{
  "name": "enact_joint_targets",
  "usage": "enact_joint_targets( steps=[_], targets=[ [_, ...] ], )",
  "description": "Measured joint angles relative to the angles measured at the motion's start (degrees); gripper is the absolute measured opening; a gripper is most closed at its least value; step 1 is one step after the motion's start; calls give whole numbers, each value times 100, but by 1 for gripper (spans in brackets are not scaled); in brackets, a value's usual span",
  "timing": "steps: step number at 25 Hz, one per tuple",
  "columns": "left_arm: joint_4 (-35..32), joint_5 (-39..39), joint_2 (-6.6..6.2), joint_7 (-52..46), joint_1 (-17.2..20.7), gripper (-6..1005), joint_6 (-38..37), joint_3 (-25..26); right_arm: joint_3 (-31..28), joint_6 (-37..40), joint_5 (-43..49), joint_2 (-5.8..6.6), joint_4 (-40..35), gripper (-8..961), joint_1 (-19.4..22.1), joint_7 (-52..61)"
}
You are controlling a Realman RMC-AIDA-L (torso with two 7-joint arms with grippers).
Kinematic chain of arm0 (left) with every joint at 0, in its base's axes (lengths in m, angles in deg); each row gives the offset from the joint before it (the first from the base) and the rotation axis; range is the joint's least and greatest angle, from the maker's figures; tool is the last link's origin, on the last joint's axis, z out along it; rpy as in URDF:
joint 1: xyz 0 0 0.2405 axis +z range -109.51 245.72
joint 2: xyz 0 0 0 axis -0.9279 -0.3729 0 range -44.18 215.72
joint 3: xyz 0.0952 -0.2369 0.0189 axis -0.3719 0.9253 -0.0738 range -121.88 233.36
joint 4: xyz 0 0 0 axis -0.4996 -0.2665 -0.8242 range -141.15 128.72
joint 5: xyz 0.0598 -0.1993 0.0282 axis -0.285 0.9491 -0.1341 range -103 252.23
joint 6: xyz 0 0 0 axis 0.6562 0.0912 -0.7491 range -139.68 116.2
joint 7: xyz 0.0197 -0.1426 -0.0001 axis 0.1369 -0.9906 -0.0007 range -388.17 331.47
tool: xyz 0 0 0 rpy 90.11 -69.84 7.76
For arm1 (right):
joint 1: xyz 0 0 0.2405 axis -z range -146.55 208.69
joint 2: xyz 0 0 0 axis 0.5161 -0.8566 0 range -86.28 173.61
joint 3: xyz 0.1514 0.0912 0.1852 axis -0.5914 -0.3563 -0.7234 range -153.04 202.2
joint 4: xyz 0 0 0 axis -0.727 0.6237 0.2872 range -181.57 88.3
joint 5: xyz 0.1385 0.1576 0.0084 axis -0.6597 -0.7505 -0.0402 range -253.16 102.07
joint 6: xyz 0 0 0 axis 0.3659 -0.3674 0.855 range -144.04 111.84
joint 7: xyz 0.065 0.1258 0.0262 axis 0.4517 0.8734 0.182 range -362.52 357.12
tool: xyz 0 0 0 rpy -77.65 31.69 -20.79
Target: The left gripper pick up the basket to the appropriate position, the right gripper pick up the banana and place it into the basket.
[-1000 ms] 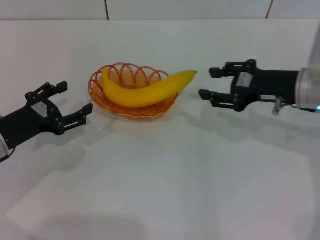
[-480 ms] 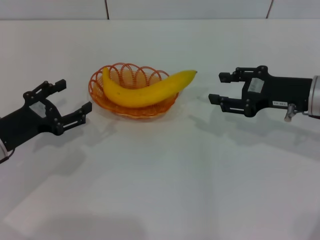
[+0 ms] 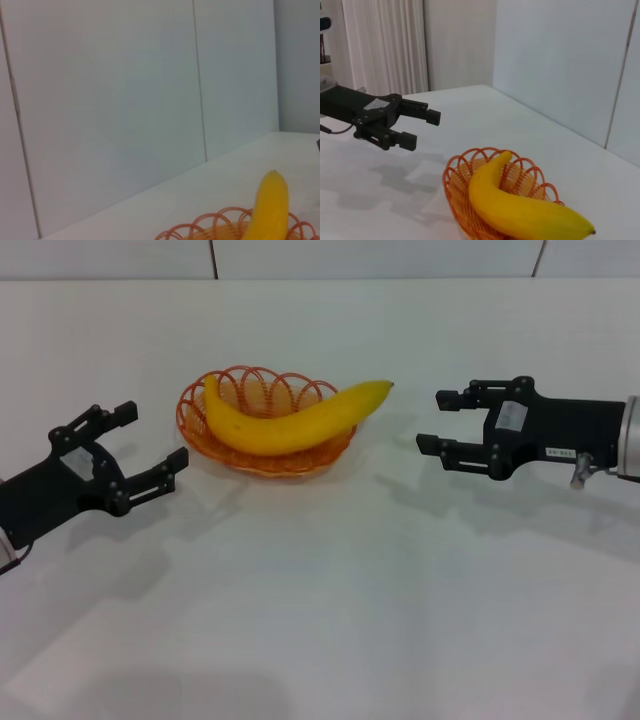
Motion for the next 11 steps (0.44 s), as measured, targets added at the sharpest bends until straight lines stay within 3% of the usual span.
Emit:
enact_joint_targets(
  steps=[11],
  targets=[
    [29, 139, -2, 247, 66, 891, 317, 40, -95, 177, -22, -11, 2, 618, 16, -120]
  ],
)
